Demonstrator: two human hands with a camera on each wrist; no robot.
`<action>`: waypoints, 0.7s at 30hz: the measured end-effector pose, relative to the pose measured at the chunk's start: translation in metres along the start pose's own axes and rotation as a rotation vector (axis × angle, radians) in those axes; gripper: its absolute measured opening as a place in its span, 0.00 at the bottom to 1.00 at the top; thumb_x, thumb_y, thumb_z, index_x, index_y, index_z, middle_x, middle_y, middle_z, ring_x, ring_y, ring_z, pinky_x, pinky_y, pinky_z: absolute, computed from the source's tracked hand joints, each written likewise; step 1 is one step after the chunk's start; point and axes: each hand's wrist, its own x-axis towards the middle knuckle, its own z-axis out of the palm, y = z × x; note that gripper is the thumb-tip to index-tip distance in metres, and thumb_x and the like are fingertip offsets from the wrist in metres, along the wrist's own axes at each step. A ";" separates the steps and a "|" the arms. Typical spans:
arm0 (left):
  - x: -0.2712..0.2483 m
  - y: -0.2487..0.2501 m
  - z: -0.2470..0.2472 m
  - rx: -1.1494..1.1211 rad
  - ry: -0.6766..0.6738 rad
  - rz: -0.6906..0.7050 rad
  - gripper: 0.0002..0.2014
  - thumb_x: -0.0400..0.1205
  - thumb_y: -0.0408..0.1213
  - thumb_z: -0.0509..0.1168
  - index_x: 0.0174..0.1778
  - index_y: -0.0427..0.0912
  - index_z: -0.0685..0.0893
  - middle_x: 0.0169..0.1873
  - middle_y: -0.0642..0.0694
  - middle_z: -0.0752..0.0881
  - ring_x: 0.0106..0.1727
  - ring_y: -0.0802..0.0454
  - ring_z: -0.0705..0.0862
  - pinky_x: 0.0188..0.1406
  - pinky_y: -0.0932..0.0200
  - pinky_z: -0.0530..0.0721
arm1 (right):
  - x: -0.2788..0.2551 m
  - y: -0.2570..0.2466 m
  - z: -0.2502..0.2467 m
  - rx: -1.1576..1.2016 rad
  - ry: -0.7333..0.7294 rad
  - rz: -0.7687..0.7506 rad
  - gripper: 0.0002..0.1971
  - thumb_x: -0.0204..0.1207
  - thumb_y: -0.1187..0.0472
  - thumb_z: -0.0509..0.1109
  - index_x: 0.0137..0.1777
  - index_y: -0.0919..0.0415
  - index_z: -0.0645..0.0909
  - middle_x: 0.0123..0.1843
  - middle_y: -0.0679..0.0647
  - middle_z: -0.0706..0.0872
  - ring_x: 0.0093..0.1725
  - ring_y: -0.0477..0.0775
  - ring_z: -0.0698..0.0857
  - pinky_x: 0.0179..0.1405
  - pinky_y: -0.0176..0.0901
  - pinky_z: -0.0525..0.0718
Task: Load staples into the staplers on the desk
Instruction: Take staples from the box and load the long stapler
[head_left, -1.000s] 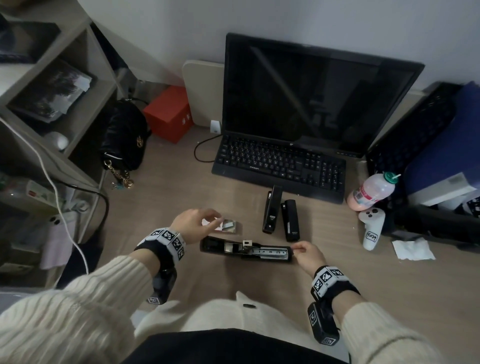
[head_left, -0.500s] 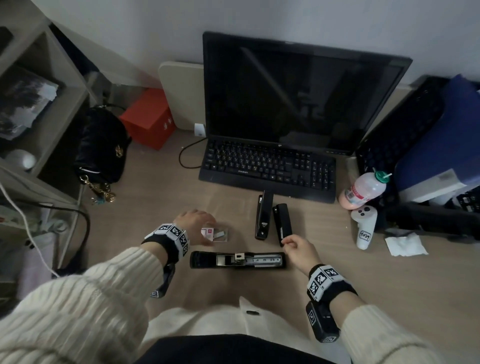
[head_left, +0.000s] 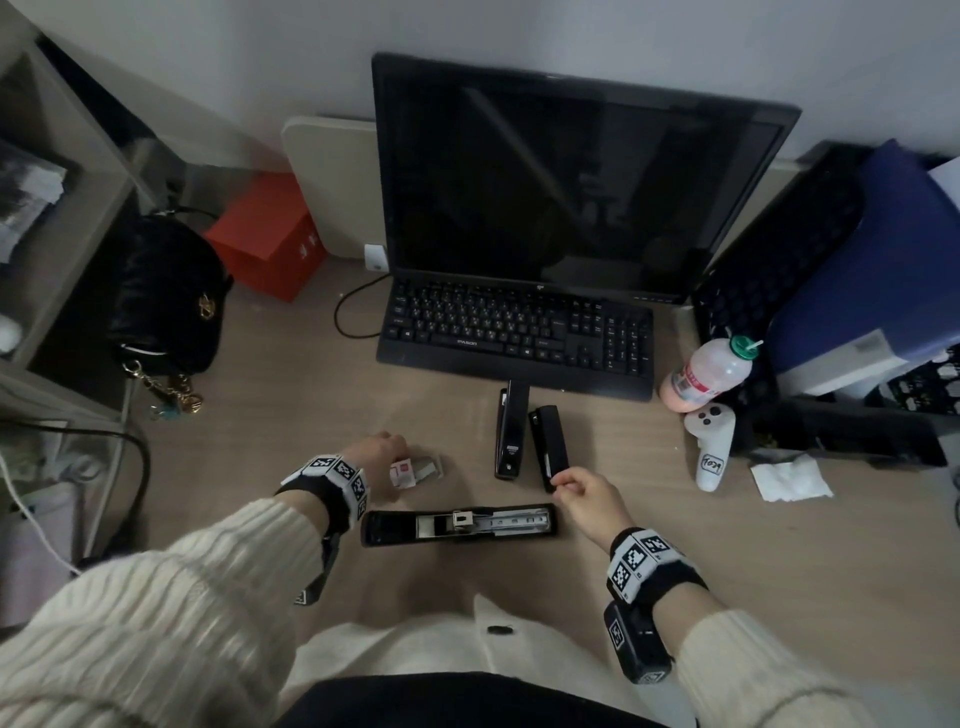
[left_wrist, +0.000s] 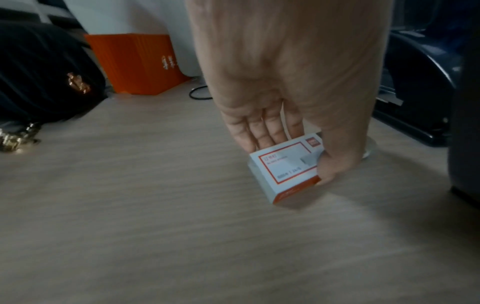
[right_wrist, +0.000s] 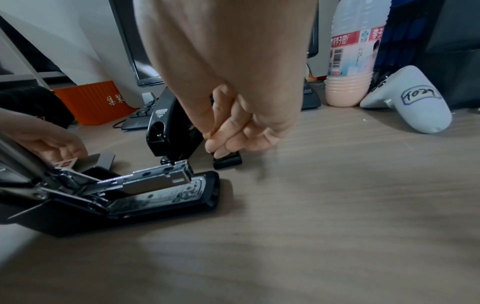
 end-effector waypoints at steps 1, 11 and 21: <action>0.000 0.000 0.001 -0.014 0.003 -0.010 0.24 0.73 0.41 0.75 0.64 0.45 0.80 0.61 0.43 0.81 0.59 0.42 0.84 0.56 0.54 0.81 | 0.000 0.001 0.000 -0.001 -0.002 -0.002 0.08 0.78 0.66 0.67 0.48 0.52 0.84 0.38 0.44 0.85 0.45 0.48 0.83 0.45 0.35 0.73; -0.001 -0.003 -0.005 -0.165 0.007 -0.050 0.28 0.73 0.39 0.77 0.68 0.43 0.79 0.60 0.41 0.86 0.59 0.43 0.86 0.53 0.56 0.83 | -0.004 0.005 -0.003 0.012 -0.013 -0.010 0.09 0.79 0.67 0.66 0.45 0.51 0.82 0.40 0.48 0.86 0.47 0.50 0.84 0.50 0.36 0.74; -0.017 0.003 -0.031 -0.479 0.180 -0.034 0.24 0.74 0.37 0.77 0.66 0.42 0.81 0.53 0.44 0.89 0.36 0.56 0.85 0.28 0.70 0.80 | -0.006 0.007 -0.007 -0.130 0.097 0.020 0.09 0.78 0.64 0.64 0.47 0.48 0.82 0.46 0.49 0.87 0.49 0.53 0.85 0.51 0.41 0.80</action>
